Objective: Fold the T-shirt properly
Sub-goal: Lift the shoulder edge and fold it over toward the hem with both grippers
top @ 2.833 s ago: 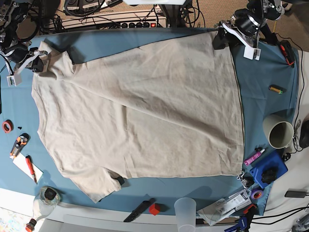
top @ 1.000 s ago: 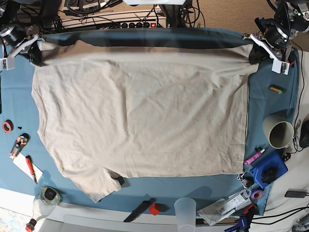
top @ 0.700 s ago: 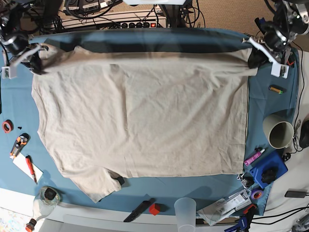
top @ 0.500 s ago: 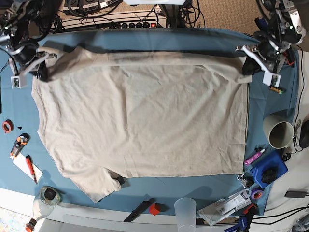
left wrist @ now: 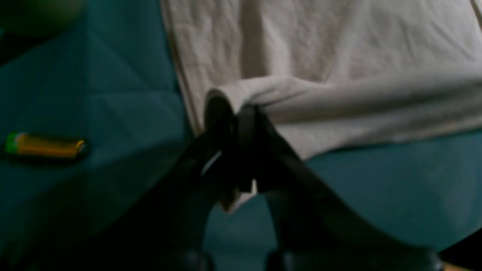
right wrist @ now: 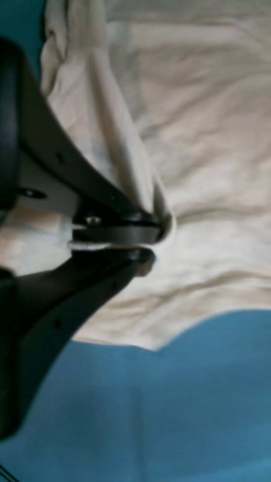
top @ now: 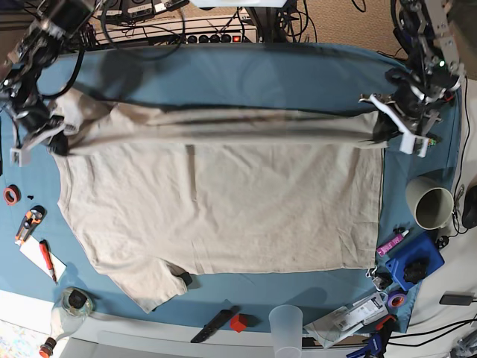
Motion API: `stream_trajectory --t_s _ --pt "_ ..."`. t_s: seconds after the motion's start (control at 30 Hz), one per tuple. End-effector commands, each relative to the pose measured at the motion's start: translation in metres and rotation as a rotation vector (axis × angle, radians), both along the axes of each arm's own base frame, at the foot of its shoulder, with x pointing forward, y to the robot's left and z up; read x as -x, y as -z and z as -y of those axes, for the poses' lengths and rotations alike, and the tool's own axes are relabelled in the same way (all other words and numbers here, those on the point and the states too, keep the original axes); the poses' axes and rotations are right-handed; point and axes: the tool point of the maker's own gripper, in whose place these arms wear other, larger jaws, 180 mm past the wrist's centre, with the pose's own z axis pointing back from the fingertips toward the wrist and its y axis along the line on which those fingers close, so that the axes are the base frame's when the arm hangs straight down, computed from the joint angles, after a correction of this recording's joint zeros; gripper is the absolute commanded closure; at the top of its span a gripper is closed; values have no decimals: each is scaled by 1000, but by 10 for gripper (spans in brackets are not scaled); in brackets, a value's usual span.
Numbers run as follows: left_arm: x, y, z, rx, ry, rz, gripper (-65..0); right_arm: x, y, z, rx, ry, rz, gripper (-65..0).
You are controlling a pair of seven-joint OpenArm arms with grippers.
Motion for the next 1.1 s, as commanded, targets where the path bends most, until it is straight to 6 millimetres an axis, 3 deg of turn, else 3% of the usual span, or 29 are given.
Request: stream_trajectory --t_s 0.0,0.3,0.6,0.83,1.07 --pt "-12 -9 -5 -19 2 44 0 -14 -18 7 30 -12 53 0" --pt "-63 -19 -21 -2 -28 110 0 -66 -12 6 52 -44 55 0" --pt "-105 -13 -25 67 -30 124 0 -110 -3 -1 37 -52 58 0" --pt "-122 2 -30 92 -39 77 0 -130 -9 4 19 -29 82 0" --pt "-129 7 -24 95 -21 70 0 -138 0 7 -2 -8 85 0"
